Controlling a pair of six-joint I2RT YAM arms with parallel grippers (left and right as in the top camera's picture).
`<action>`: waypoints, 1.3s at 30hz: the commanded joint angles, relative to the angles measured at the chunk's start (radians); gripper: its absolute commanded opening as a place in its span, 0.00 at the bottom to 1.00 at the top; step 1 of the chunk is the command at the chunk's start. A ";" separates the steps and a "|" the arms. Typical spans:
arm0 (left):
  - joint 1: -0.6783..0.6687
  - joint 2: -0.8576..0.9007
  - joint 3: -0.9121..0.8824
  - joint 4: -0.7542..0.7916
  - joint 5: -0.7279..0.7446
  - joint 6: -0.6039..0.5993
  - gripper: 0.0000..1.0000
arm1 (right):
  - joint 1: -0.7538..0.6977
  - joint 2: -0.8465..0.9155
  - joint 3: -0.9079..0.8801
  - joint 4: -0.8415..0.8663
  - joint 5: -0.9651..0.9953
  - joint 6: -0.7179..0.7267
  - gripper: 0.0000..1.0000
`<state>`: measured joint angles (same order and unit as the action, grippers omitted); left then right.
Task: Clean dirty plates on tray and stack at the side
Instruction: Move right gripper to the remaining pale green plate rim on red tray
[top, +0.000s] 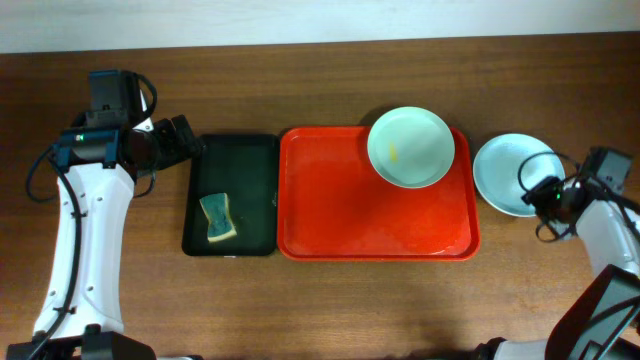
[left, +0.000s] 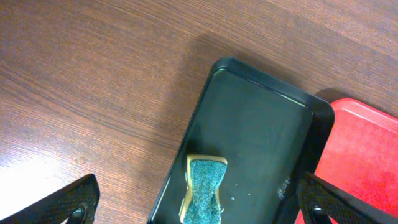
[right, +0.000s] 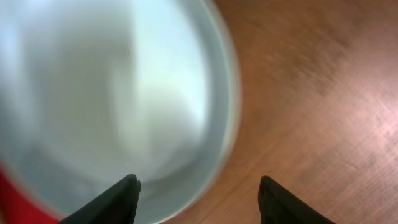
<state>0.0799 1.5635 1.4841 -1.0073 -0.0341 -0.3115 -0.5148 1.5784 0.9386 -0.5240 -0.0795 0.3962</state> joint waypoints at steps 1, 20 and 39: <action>0.002 0.001 0.003 -0.001 -0.011 -0.010 0.99 | 0.086 -0.014 0.136 -0.079 -0.070 -0.158 0.61; 0.002 0.001 0.003 -0.001 -0.011 -0.010 0.99 | 0.365 0.509 1.043 -0.881 -0.022 -0.355 0.33; 0.002 0.001 0.003 -0.001 -0.011 -0.010 0.99 | 0.418 0.673 1.040 -0.776 -0.041 -0.381 0.25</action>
<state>0.0799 1.5635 1.4841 -1.0073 -0.0345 -0.3111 -0.1028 2.2353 1.9617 -1.3033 -0.1154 0.0181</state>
